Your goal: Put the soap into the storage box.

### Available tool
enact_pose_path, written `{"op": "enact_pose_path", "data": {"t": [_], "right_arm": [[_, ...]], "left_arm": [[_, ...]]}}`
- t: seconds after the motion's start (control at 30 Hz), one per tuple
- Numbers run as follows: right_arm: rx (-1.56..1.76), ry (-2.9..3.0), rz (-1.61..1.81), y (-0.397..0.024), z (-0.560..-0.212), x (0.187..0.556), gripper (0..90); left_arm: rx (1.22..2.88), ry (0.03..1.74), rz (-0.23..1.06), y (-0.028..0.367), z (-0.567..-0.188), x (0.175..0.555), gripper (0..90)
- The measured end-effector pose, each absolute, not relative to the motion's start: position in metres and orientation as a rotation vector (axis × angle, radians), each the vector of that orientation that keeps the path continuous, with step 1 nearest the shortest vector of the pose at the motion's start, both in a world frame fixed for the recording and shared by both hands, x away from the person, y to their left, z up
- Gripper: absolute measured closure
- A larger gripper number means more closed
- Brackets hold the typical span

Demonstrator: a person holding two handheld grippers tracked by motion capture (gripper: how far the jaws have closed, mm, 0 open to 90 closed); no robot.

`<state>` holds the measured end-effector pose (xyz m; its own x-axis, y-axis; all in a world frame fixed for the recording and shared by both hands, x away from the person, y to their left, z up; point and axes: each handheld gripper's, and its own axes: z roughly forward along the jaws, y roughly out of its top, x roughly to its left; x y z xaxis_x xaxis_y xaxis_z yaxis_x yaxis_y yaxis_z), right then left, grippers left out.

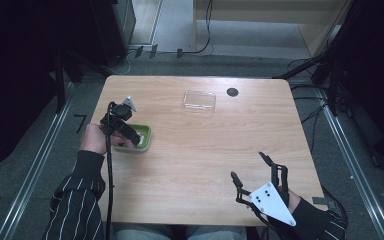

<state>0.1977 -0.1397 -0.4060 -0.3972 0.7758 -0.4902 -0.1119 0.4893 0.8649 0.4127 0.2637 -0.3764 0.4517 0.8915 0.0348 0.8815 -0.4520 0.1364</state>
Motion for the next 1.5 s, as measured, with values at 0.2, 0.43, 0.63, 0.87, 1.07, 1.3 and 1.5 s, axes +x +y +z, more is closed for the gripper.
{"op": "enact_pose_path", "data": {"t": [0.2,0.43,0.63,0.87,1.07,1.3,1.5], "right_arm": [[0.568,1.713,1.083,-0.14,-0.406,0.198,13.2],[0.566,1.712,1.083,-0.14,-0.406,0.198,13.2],[0.566,1.714,1.083,-0.14,-0.406,0.198,13.2],[0.567,1.709,1.085,-0.14,-0.406,0.198,13.2],[0.567,1.71,1.085,-0.14,-0.406,0.198,13.2],[0.566,1.712,1.083,-0.14,-0.406,0.198,13.2],[0.569,1.709,1.087,-0.14,-0.406,0.198,13.2]], "left_arm": [[2.573,1.608,0.151,0.263,-0.378,0.419,14.1],[2.543,1.652,0.149,0.265,-0.383,0.427,14.1],[2.521,1.685,0.152,0.267,-0.388,0.433,14.0],[2.515,1.708,0.148,0.267,-0.392,0.437,14.1],[2.488,1.749,0.141,0.27,-0.397,0.441,14.1],[2.47,1.761,0.14,0.27,-0.4,0.444,14.0],[2.466,1.765,0.131,0.264,-0.403,0.449,14.0]]}}
